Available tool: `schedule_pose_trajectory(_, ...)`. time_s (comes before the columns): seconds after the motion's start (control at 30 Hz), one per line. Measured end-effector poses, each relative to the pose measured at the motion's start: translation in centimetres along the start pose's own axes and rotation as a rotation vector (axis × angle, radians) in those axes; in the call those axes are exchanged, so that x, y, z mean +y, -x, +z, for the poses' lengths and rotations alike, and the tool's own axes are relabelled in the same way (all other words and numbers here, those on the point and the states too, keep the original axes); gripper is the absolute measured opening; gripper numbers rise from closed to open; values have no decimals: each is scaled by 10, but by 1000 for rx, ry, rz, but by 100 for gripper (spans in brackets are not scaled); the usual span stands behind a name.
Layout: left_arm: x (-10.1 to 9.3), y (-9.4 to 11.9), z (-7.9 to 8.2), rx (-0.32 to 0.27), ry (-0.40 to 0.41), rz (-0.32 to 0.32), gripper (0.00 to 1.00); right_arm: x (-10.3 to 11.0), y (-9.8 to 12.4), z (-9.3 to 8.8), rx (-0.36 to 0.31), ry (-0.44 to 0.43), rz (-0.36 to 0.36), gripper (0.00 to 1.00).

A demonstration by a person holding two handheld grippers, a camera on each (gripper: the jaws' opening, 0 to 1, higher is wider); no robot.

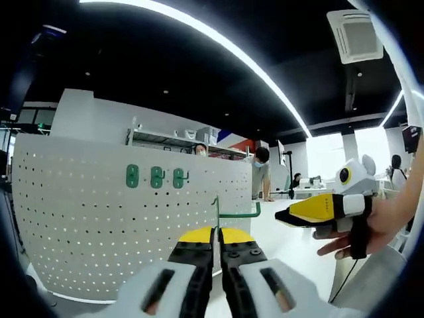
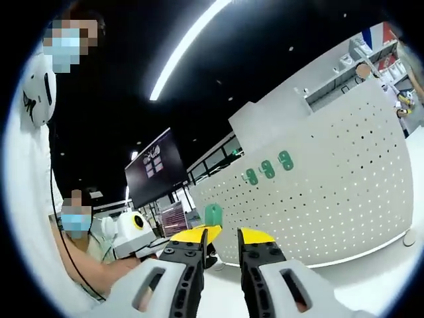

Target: Insert the hook assembly into the mounting plate slot until the hook locks in place.

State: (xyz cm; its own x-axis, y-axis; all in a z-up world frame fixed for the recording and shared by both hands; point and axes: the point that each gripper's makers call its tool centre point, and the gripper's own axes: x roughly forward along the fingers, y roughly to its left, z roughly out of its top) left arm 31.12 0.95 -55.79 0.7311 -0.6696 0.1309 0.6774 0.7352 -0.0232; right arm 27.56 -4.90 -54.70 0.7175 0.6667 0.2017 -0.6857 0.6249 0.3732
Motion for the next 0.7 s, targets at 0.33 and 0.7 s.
schedule_pose_trajectory(0.33,-17,-3,4,-4,-4,-38,2,3,-13,1,-1,-6,8,15)
schedule_pose_trajectory(0.7,-25,-6,5,-1,-8,-52,2,5,-26,4,0,7,15,9)
